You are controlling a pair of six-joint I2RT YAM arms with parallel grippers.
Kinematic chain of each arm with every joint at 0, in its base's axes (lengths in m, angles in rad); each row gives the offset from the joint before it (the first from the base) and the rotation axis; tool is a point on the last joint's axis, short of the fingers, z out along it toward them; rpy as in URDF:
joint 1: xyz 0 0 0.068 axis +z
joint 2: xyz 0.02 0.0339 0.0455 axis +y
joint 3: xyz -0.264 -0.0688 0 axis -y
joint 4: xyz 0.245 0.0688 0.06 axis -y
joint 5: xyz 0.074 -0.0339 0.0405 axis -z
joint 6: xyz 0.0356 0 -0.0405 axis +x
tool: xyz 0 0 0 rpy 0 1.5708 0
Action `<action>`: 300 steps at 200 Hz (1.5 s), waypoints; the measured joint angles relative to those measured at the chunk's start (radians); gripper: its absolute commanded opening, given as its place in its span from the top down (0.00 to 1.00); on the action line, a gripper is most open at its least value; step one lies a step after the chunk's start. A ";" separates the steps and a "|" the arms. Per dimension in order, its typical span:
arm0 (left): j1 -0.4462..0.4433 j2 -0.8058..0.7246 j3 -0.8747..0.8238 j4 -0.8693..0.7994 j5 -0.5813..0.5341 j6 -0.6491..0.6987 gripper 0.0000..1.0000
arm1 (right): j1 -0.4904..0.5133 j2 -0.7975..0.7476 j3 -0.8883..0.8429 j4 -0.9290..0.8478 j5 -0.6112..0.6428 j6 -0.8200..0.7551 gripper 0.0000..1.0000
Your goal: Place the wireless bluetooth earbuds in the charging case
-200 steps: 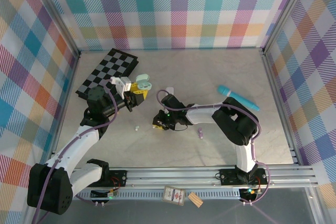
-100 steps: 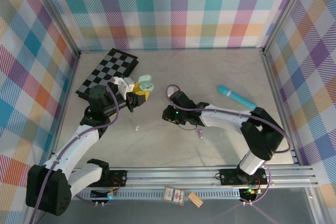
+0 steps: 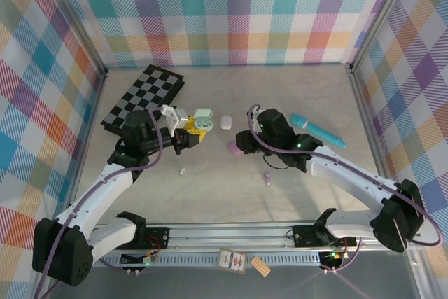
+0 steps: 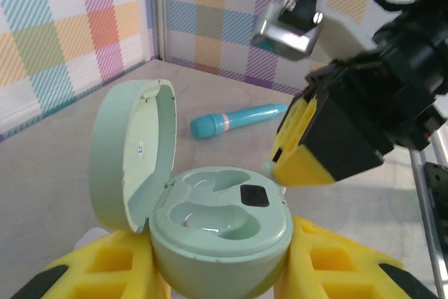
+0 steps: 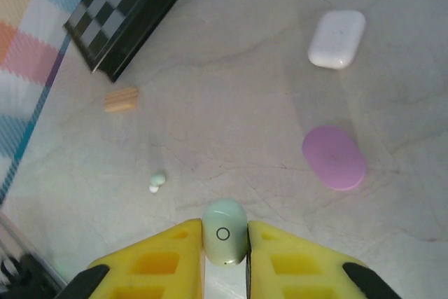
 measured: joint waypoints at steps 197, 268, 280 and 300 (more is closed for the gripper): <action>-0.015 0.047 0.027 -0.102 0.210 0.062 0.67 | 0.000 0.124 0.283 -0.127 -0.367 -0.519 0.79; -0.015 0.051 0.029 -0.105 0.212 0.062 0.67 | 0.000 0.138 0.290 -0.117 -0.369 -0.525 0.78; -0.015 0.051 0.030 -0.105 0.212 0.062 0.67 | 0.000 0.138 0.290 -0.110 -0.366 -0.520 0.78; -0.015 0.051 0.032 -0.104 0.213 0.062 0.67 | 0.000 0.138 0.290 -0.099 -0.366 -0.509 0.78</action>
